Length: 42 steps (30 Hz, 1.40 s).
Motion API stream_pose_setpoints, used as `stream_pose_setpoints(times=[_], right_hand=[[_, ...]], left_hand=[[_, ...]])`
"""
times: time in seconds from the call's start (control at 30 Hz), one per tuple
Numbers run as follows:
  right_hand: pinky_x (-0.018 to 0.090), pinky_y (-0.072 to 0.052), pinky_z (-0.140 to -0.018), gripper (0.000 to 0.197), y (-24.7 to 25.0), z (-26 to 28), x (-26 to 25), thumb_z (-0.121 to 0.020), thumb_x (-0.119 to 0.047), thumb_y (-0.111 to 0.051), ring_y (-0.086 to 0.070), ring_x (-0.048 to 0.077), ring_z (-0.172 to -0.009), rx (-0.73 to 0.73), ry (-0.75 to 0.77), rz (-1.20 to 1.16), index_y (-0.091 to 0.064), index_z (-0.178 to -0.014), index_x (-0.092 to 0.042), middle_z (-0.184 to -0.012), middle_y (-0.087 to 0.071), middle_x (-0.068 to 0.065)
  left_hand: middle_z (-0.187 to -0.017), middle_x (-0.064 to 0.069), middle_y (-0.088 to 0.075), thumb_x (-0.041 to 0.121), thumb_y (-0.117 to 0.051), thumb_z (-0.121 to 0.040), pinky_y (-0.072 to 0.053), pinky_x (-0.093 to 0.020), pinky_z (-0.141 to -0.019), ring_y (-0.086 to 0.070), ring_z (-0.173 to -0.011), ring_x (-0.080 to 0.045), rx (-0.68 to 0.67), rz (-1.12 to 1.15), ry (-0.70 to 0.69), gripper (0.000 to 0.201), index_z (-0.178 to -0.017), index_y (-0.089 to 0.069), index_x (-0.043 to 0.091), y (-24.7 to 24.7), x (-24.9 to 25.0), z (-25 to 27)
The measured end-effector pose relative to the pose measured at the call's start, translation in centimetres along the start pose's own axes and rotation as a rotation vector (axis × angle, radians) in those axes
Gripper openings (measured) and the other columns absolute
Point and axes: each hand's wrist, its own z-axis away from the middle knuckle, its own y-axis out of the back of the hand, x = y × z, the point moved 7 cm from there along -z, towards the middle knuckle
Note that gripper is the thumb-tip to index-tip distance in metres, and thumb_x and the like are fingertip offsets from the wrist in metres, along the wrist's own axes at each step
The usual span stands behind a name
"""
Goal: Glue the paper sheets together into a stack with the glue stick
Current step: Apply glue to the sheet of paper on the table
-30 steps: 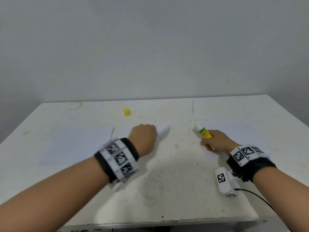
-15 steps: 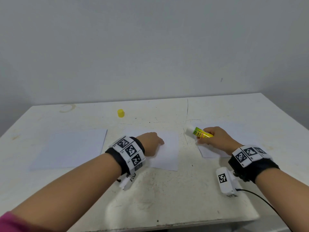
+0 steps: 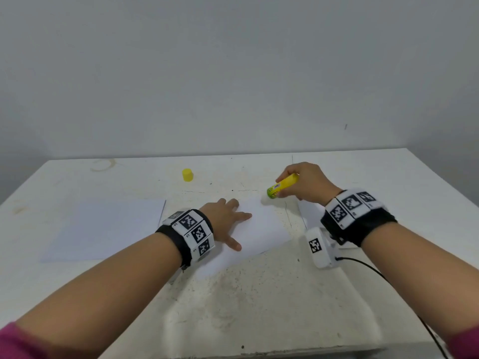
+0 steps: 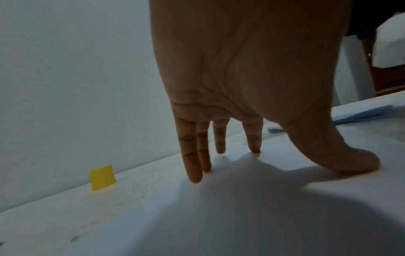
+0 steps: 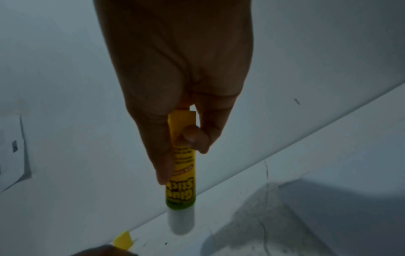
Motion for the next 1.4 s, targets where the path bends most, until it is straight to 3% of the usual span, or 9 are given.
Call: stream_pose_setpoints(times=[0.1, 0.2, 0.37, 0.6, 0.97, 1.13, 1.23, 1.33, 1.4], right_hand=[[0.01, -0.038, -0.049, 0.034, -1.2, -1.6, -0.8, -0.066, -0.01, -0.083, -0.052, 0.014, -0.084, 0.029, 0.02, 0.034, -0.066, -0.095, -0.016, -0.099, -0.057, 0.002], [0.012, -0.042, -0.047, 0.033, -2.3, -2.5, -1.5, -0.069, -0.006, -0.08, -0.056, 0.017, -0.076, 0.033, 0.063, -0.037, -0.059, -0.094, -0.011, -0.092, -0.058, 0.003], [0.035, -0.053, -0.068, 0.031, -4.7, -3.3, -1.5, -0.081, -0.009, -0.071, -0.06, 0.027, -0.085, -0.046, 0.062, 0.091, -0.052, -0.106, -0.008, -0.105, -0.059, 0.012], [0.037, -0.052, -0.08, 0.032, -5.1, -2.2, -2.3, -0.087, -0.014, -0.064, -0.058, 0.027, -0.093, -0.182, 0.114, 0.317, -0.048, -0.114, -0.011, -0.108, -0.057, 0.01], [0.032, -0.05, -0.072, 0.025, -3.5, 3.6, -0.2, -0.088, -0.015, -0.066, -0.059, 0.024, -0.086, -0.296, 0.141, 0.368, -0.046, -0.101, -0.02, -0.096, -0.057, 0.006], [0.033, -0.053, -0.07, 0.024, -2.6, 4.0, 0.0, -0.083, -0.014, -0.072, -0.061, 0.02, -0.075, -0.342, 0.109, 0.326, -0.051, -0.096, -0.017, -0.085, -0.058, 0.001], [0.03, -0.056, -0.064, 0.023, -0.3, 3.0, -0.2, -0.079, -0.006, -0.074, -0.067, 0.021, -0.068, -0.16, 0.036, 0.004, -0.056, -0.094, -0.008, -0.083, -0.066, 0.007], [0.023, -0.054, -0.055, 0.025, 1.4, 2.0, -0.1, -0.079, -0.005, -0.074, -0.066, 0.019, -0.064, 0.046, -0.015, -0.181, -0.055, -0.095, -0.006, -0.085, -0.067, 0.009], [0.02, -0.051, -0.052, 0.025, 1.1, 1.3, -0.2, -0.08, -0.005, -0.073, -0.064, 0.016, -0.062, 0.066, -0.018, -0.181, -0.054, -0.096, -0.008, -0.09, -0.065, 0.011]], left_hand=[[-0.16, -0.003, -0.005, 0.057, -0.066, -0.081, -0.029, -0.041, -0.11, -0.013, -0.144, -0.024, 0.009, 0.064, -0.061, 0.094, -0.153, -0.015, 0.026, 0.1, 0.4, -0.3], [-0.161, -0.002, -0.003, 0.051, -0.068, -0.082, -0.016, -0.036, -0.116, -0.01, -0.147, -0.022, -0.013, 0.139, -0.098, 0.096, -0.153, -0.013, 0.019, -0.1, 0.4, -0.6], [-0.161, -0.002, -0.004, 0.051, -0.069, -0.08, -0.015, -0.036, -0.117, -0.011, -0.146, -0.021, 0.001, 0.169, -0.101, 0.097, -0.153, -0.013, 0.02, -0.3, 0.1, -0.9], [-0.162, 0.0, -0.004, 0.052, -0.069, -0.08, -0.017, -0.035, -0.116, -0.013, -0.146, -0.022, 0.006, 0.174, -0.103, 0.097, -0.153, -0.013, 0.022, -0.2, 0.3, -0.6], [-0.162, 0.0, 0.003, 0.05, -0.062, -0.087, -0.014, -0.039, -0.118, -0.007, -0.148, -0.024, -0.065, 0.083, -0.107, 0.092, -0.154, -0.006, 0.023, -0.3, 0.0, -0.5], [-0.162, 0.003, 0.002, 0.028, -0.051, -0.099, -0.02, -0.042, -0.117, -0.013, -0.147, -0.023, -0.085, 0.037, -0.091, 0.071, -0.154, -0.006, 0.027, -0.1, -0.4, -0.2], [-0.16, -0.002, -0.012, 0.018, -0.052, -0.098, -0.033, -0.042, -0.111, -0.028, -0.141, -0.027, -0.062, -0.007, -0.049, 0.068, -0.153, -0.014, 0.026, 0.2, -0.9, 0.0], [-0.145, -0.007, -0.032, 0.038, -0.06, -0.092, -0.045, -0.041, -0.098, -0.041, -0.127, -0.028, -0.014, -0.047, 0.026, 0.066, -0.148, -0.029, 0.022, 0.6, -1.7, 0.4], [-0.145, -0.007, -0.029, 0.047, -0.061, -0.088, -0.045, -0.04, -0.097, -0.036, -0.129, -0.026, 0.029, -0.053, 0.039, 0.067, -0.143, -0.036, 0.015, 0.6, -2.1, 0.7]])
